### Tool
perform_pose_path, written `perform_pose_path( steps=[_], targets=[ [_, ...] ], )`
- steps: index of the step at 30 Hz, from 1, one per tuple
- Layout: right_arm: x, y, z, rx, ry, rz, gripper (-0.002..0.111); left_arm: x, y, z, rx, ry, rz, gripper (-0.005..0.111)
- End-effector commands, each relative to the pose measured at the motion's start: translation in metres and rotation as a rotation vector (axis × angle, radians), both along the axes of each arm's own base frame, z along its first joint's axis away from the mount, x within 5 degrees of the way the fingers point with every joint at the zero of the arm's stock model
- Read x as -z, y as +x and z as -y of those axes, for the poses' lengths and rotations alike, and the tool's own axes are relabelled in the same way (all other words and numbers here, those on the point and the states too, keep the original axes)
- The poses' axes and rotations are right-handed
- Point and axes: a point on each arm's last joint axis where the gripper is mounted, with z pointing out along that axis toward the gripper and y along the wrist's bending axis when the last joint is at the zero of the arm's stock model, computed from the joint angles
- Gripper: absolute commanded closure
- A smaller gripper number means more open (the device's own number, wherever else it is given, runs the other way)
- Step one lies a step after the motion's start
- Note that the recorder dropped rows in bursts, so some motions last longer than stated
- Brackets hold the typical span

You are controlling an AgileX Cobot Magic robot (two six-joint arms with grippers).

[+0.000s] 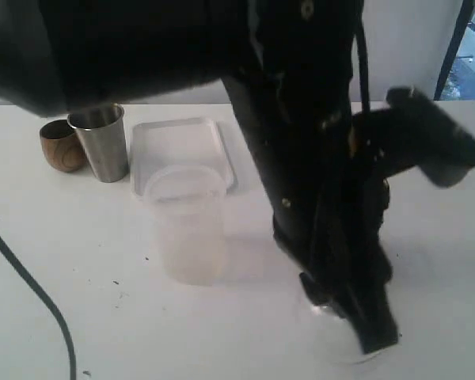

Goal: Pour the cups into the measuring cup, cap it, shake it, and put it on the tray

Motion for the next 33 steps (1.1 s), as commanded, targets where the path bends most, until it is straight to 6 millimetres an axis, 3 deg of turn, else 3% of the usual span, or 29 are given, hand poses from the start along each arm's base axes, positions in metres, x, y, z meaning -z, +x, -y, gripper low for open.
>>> perform_pose_path(
  steps=[1,9,14,16,24,28,33],
  targets=[
    [0.000,0.000,0.000,0.001,0.000,0.009,0.108,0.035,0.003,-0.010,-0.026,0.143,0.017,0.107],
    [0.000,0.000,0.000,0.001,0.000,0.009,0.108,0.089,0.006,-0.002,-0.032,0.165,0.002,0.107],
    [0.000,0.000,0.000,0.001,0.000,0.009,0.108,0.091,0.010,0.008,-0.039,0.078,0.035,0.105],
    [0.000,0.000,0.000,0.001,0.000,0.009,0.108,0.090,0.010,0.008,-0.039,0.075,0.036,0.097],
    [0.000,0.000,0.000,0.001,0.000,0.009,0.108,0.094,0.013,0.007,-0.036,0.106,0.063,0.045],
    [0.000,0.000,0.000,0.001,0.000,0.009,0.108,0.093,0.014,0.008,-0.036,0.096,0.069,0.035],
    [0.000,0.000,0.000,0.001,0.000,0.009,0.108,0.092,0.013,0.005,-0.041,0.130,0.060,0.036]
  ],
)
